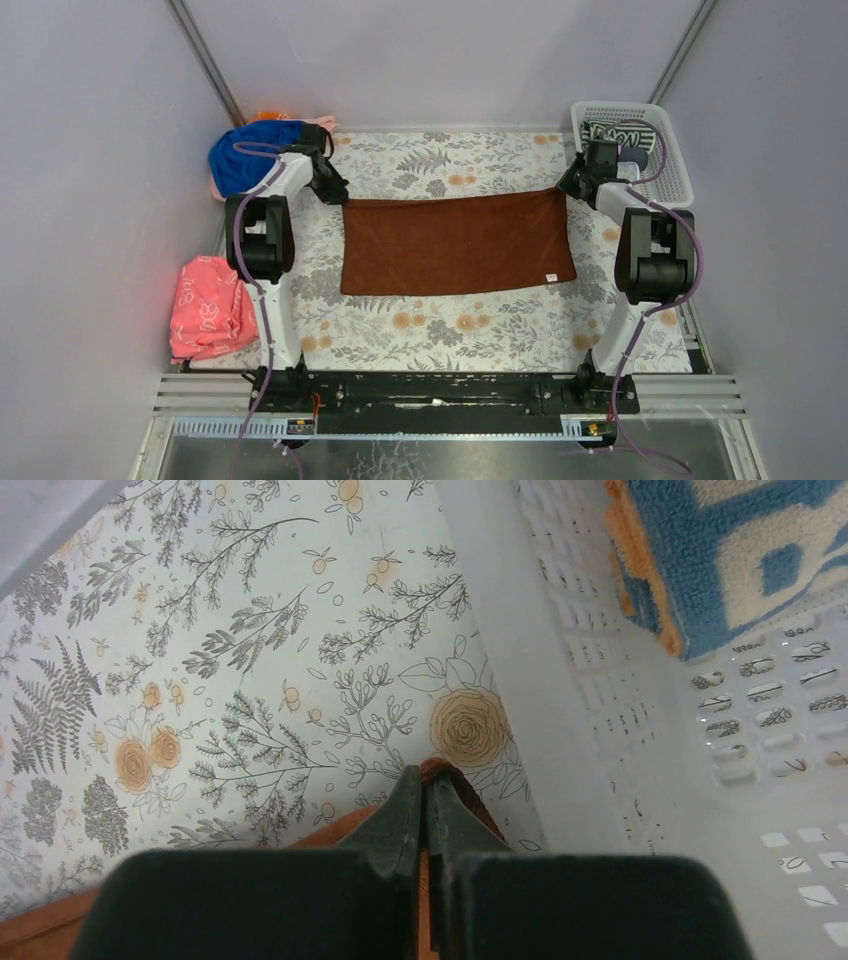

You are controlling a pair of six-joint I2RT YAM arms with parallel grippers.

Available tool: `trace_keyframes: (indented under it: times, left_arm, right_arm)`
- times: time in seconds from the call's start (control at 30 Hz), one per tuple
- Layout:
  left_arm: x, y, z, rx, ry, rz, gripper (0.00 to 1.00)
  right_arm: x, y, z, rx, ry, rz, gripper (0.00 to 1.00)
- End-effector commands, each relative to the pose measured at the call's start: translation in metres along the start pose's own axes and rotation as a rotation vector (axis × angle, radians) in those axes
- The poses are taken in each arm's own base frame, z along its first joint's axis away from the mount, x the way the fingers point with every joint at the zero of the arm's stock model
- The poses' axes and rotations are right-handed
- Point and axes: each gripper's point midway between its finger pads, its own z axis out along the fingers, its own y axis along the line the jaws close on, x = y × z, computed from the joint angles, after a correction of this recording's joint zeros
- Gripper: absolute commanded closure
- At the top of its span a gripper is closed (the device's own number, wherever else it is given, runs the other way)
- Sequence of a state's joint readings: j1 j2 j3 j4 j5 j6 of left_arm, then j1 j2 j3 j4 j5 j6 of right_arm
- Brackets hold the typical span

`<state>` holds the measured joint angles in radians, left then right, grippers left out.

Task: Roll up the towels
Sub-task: Fold the towel at the center of the board.

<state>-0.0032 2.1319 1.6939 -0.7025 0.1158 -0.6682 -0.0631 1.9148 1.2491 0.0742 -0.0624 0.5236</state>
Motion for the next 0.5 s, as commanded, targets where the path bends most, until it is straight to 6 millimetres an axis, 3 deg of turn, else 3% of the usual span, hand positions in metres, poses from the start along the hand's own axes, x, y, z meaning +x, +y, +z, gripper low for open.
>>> trace_keyframes:
  times: [0.0,0.47]
  left_arm:
    - [-0.01,0.003,-0.007,0.012,-0.012,0.013,0.96]
    - [0.031,0.015,-0.05,0.071,0.033,0.022,0.94]
  right_arm:
    - [-0.022,0.004,-0.004,-0.006,-0.037,-0.047,1.0]
    - [-0.007,-0.011,-0.047,0.046,0.002,-0.07,0.98]
